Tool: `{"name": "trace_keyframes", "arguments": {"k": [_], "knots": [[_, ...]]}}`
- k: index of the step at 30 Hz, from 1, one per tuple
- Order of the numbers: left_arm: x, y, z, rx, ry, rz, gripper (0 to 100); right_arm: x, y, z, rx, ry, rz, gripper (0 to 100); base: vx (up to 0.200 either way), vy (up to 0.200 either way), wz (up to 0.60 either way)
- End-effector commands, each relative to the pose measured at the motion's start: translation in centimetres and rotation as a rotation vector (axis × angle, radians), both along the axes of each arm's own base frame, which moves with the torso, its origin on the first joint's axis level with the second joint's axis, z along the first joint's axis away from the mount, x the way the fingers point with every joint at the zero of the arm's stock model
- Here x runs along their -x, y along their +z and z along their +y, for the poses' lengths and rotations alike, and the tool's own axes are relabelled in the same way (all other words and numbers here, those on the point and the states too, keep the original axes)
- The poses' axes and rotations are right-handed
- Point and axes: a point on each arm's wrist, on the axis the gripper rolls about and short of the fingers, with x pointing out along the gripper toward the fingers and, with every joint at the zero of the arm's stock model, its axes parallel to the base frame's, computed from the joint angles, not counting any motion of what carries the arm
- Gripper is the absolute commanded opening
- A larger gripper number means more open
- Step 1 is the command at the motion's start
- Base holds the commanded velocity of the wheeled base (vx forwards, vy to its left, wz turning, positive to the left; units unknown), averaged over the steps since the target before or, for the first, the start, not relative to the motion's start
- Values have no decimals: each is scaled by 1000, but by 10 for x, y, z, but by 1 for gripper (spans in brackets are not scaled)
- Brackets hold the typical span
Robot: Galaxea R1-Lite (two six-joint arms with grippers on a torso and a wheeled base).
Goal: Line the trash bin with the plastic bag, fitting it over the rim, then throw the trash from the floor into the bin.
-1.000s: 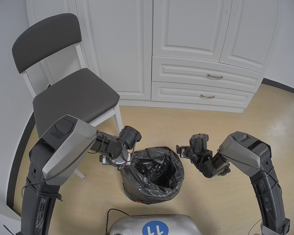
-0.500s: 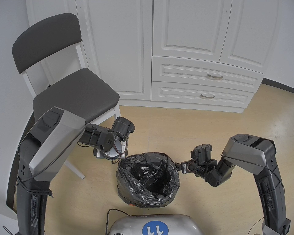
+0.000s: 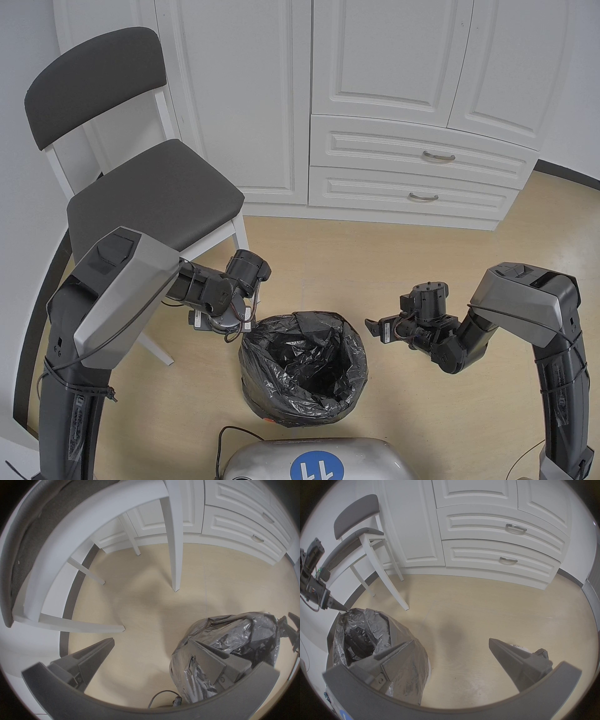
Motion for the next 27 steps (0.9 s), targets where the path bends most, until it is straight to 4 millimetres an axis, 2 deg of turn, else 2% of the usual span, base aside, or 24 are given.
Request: {"name": "trace_keyframes", "arguments": {"k": [1,6,7,9,27], "knots": [[-6,-19,2,-7,8,29,100,-2,2,-1,-2,-6,-8,100,0,0,0],[-14,-47,-4,36,-11,70,100,-4,2,0,-2,-10,-15,100,0,0,0],[-14,-47,-4,36,-11,70,100,-4,2,0,-2,-10,-15,100,0,0,0],[-17,-61,-5,33,-11,89,100,-5,1,0,-4,-12,-16,100,0,0,0],[-20,-63,-6,57,-22,103,100,-4,-8,2,4,-9,1,100,0,0,0]]}}
